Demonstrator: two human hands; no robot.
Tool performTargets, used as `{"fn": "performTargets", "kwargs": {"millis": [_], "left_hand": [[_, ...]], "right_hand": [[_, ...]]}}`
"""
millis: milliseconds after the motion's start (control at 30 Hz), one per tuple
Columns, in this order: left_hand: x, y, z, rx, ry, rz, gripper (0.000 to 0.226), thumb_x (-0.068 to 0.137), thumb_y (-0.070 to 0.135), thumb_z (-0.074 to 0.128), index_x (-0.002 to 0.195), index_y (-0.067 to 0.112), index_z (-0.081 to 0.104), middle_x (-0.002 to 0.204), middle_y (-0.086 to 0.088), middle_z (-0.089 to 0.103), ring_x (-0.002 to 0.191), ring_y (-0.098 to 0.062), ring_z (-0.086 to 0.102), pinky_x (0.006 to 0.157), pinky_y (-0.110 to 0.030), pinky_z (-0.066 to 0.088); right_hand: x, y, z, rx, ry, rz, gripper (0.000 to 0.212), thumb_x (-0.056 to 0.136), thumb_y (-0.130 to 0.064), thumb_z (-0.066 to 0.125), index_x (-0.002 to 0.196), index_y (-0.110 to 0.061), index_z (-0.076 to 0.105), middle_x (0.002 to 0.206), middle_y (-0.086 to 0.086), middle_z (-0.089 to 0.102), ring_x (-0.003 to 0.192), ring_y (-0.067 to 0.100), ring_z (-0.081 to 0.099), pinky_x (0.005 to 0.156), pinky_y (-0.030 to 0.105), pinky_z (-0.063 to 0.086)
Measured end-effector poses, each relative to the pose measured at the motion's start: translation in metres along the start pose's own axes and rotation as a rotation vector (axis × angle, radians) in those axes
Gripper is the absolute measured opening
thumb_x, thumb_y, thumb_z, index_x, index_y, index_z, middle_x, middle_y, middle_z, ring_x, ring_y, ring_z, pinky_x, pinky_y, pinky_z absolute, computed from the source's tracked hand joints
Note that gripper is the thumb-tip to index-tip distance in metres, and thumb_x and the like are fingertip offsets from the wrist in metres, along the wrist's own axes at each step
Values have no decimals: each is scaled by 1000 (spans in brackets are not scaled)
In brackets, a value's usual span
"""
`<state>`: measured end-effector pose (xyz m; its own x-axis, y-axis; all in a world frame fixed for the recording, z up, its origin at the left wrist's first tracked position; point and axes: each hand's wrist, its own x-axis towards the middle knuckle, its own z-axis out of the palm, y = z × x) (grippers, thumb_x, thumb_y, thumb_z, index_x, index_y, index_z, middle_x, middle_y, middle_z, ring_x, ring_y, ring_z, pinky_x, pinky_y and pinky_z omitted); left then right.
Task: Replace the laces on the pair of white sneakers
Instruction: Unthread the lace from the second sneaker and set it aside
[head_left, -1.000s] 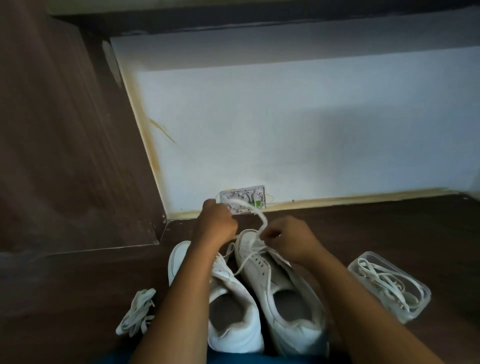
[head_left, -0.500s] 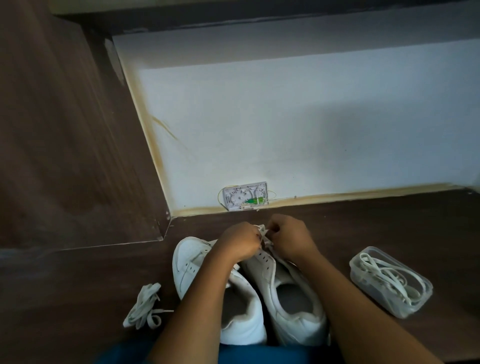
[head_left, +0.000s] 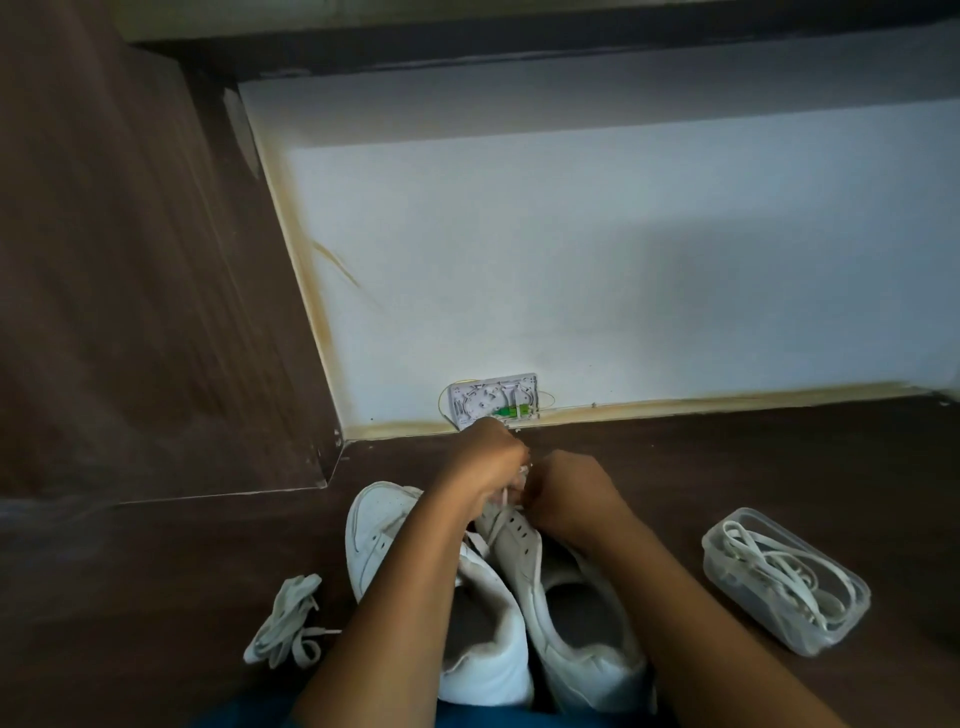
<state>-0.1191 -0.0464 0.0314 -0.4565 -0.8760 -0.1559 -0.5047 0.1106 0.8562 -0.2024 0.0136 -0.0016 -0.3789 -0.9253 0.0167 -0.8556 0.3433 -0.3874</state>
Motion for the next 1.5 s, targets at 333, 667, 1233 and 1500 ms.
{"fn": "performTargets", "kwargs": {"millis": [333,667,1233,1500], "left_hand": [[-12,-3,-37,-172,-152,10,18,79,-7,52,67,7,52,56,-4,48,49,-14,54,56,-20,43],[-14,6,-39,-611,-313,49,14,88,6,51,93,11,64,75,-5,59,67,-18,57,77,-38,50],[-6,-20,-39,-205,-170,157,46,76,-19,45,86,20,67,74,-1,63,65,-14,52,55,-23,40],[-4,-1,-33,-473,120,250,35,86,-11,49,64,13,62,46,3,55,45,-11,45,42,-19,34]], "right_hand": [[0,3,1,55,64,59,34,86,-8,54,112,-23,70,120,2,66,114,22,58,93,28,46],[-2,-1,-8,290,63,-104,26,76,0,54,90,-8,75,86,12,70,82,19,59,75,28,48],[2,-18,-9,516,270,-79,18,82,-5,60,64,-6,63,66,11,64,65,24,61,59,26,48],[1,-15,-23,837,203,-23,9,75,-11,65,68,-15,60,66,0,61,66,20,58,62,36,47]]}}
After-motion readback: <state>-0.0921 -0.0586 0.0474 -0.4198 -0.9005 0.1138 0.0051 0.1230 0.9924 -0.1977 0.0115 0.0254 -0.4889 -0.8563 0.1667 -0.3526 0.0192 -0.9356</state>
